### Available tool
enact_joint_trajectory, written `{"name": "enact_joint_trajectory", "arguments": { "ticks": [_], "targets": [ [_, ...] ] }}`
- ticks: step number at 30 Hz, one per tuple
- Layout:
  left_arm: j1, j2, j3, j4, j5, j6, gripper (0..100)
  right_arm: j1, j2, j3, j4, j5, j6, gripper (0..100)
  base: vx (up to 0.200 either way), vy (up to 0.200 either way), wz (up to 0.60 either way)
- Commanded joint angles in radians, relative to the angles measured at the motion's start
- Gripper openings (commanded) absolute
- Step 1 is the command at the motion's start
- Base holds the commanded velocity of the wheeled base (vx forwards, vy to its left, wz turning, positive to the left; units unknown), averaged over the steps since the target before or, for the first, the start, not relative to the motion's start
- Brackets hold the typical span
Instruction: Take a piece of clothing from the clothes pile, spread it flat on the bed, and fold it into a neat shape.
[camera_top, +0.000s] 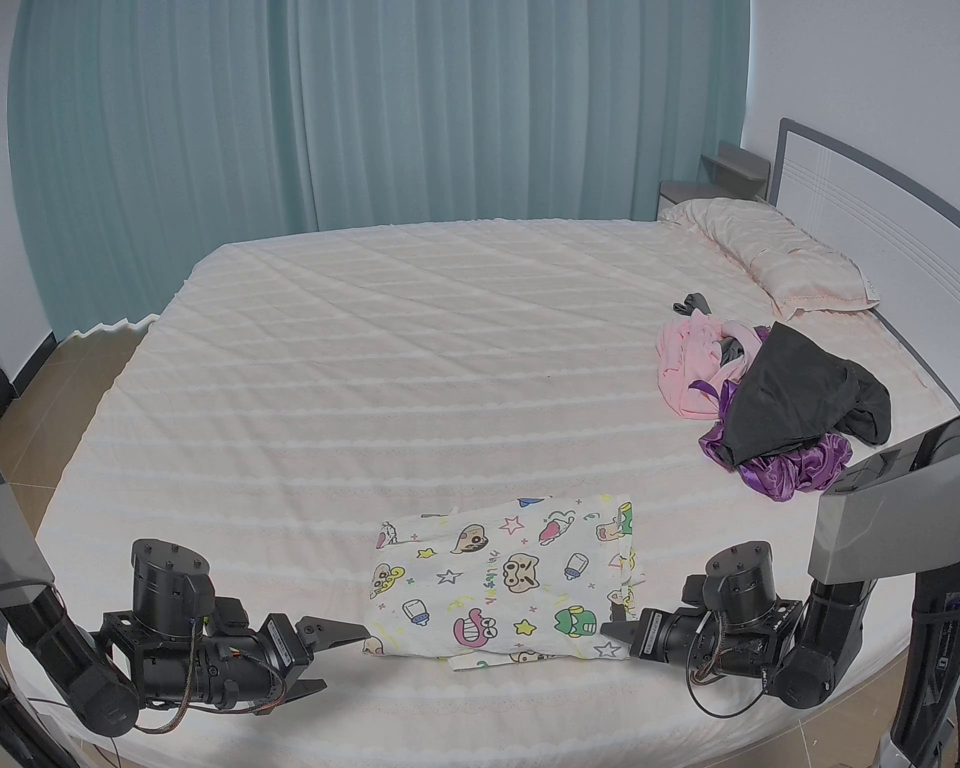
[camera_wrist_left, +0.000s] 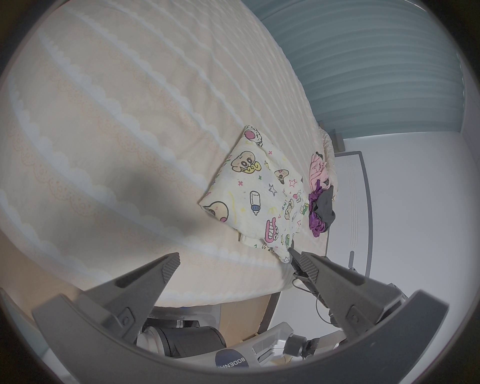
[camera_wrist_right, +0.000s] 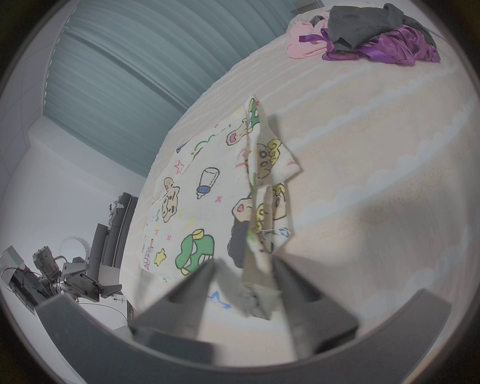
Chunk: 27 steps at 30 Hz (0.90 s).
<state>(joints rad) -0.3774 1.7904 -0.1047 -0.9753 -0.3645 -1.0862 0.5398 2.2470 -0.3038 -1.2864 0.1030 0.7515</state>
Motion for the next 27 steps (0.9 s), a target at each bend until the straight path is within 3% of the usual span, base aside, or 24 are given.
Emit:
{"name": "enact_joint_trajectory", "arguments": {
  "ticks": [1,11,19,20,27],
  "targets": [
    [0.0,0.003,0.0,0.0,-0.001,0.0,100,0.002,0.003,0.008,-0.001,0.0,0.0,0,0.0,0.0,0.0],
    [0.0,0.001,0.0,0.0,0.001,-0.001,100,-0.05,-0.047,0.063,-0.01,-0.008,-0.003,0,0.0,0.0,0.0],
    [0.0,0.001,0.0,0.0,-0.001,-0.001,100,-0.049,-0.063,0.075,-0.01,-0.023,-0.017,0,0.0,0.0,0.0],
    [0.0,0.001,0.0,0.0,-0.001,0.0,100,-0.047,-0.056,0.075,-0.01,-0.022,-0.018,100,0.0,0.0,0.0],
    [0.008,0.003,-0.007,0.0,0.01,0.0,100,-0.052,-0.049,0.074,-0.01,-0.023,-0.043,100,0.0,0.0,0.0]
  ]
}}
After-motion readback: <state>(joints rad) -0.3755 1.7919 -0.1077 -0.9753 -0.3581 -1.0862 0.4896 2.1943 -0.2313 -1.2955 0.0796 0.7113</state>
